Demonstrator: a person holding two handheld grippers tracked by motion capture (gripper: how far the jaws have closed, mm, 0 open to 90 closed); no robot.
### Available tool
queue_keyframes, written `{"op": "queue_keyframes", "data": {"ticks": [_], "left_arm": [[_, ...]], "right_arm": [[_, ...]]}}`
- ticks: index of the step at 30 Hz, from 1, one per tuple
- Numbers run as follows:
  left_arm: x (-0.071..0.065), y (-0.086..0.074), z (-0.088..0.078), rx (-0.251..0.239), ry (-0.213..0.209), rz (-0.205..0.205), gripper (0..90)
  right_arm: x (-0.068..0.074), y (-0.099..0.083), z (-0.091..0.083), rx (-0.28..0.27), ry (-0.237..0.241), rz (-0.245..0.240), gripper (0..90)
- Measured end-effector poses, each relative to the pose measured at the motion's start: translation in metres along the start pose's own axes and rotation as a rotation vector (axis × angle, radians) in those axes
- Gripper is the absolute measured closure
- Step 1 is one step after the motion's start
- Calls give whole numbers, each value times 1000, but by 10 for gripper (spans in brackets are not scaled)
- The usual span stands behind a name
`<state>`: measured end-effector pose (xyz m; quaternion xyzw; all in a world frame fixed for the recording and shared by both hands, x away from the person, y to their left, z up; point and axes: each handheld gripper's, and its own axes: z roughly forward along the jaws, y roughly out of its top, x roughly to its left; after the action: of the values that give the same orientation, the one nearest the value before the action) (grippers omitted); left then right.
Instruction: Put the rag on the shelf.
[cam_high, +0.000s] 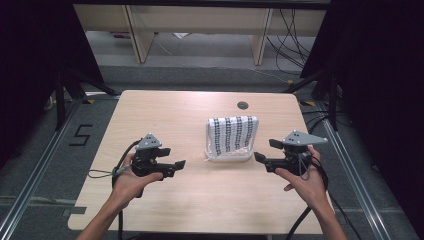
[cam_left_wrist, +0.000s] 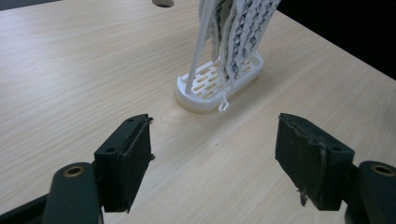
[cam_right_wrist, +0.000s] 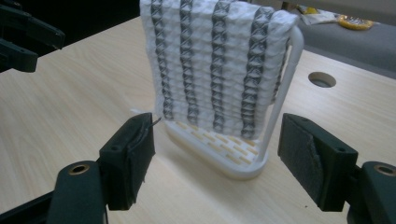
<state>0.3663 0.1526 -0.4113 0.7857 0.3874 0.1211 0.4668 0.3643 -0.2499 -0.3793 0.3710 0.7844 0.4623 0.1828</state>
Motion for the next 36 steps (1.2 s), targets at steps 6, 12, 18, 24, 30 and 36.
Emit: {"op": "queue_keyframes", "data": {"ticks": [6, 12, 18, 24, 30, 36], "left_arm": [[-1, -13, -5, -7, 5, -5, 256], [0, -25, -9, 3, 6, -4, 254], [0, -37, -13, -8, 17, -12, 251], [1, -47, -14, 3, 19, -10, 236], [1, -58, -15, 11, 26, -6, 230], [0, -66, -16, 20, 29, 7, 226]], "right_arm": [[8, -9, 2, 19, 8, -14, 281], [13, -18, 6, 14, 21, -15, 280], [17, -28, 6, 26, 21, -32, 275], [25, -36, 11, 38, 38, -11, 275], [30, -42, 15, 50, 48, -30, 275], [31, -49, 16, 65, 51, -32, 272]]}}
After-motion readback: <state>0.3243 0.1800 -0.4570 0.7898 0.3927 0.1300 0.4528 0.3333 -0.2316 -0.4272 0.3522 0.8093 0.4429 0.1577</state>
